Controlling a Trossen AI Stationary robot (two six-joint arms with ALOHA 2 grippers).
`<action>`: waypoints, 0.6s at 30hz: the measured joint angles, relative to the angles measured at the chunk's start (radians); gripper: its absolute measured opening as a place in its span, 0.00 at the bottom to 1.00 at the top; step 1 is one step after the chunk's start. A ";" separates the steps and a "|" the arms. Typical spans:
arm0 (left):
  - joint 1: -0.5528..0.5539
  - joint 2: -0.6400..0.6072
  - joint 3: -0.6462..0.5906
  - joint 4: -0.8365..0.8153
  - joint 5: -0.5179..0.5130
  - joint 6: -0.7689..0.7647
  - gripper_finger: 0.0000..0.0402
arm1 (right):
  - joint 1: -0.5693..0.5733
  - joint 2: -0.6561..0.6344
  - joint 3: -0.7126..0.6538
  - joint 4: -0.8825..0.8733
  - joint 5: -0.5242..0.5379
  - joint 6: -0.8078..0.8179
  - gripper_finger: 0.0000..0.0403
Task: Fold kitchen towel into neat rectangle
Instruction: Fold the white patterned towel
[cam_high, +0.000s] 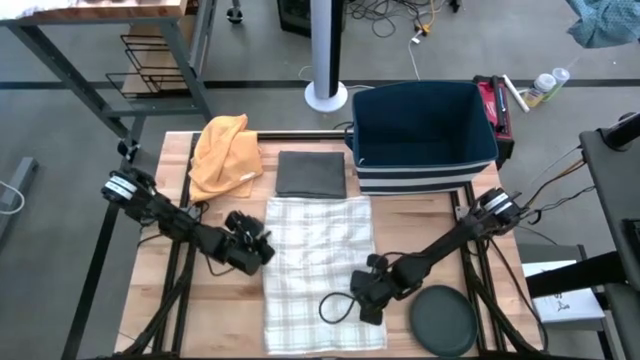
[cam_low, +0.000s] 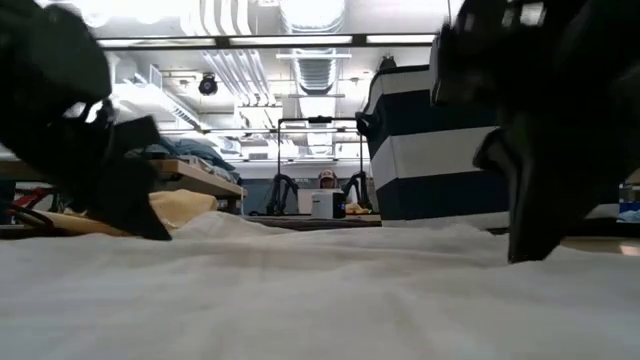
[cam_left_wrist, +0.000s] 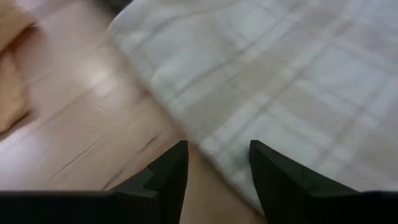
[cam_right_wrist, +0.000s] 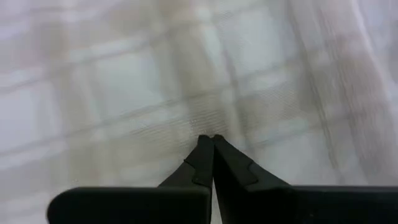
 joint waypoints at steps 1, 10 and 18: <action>0.000 -0.002 -0.011 0.001 -0.003 -0.012 0.42 | 0.002 -0.015 0.006 0.004 0.001 -0.014 0.00; -0.030 -0.062 0.002 -0.069 0.040 -0.021 0.46 | 0.007 -0.068 0.006 -0.223 0.066 0.085 0.00; -0.102 -0.140 0.076 -0.457 0.095 -0.200 0.43 | 0.006 -0.060 -0.058 -0.156 0.053 0.152 0.00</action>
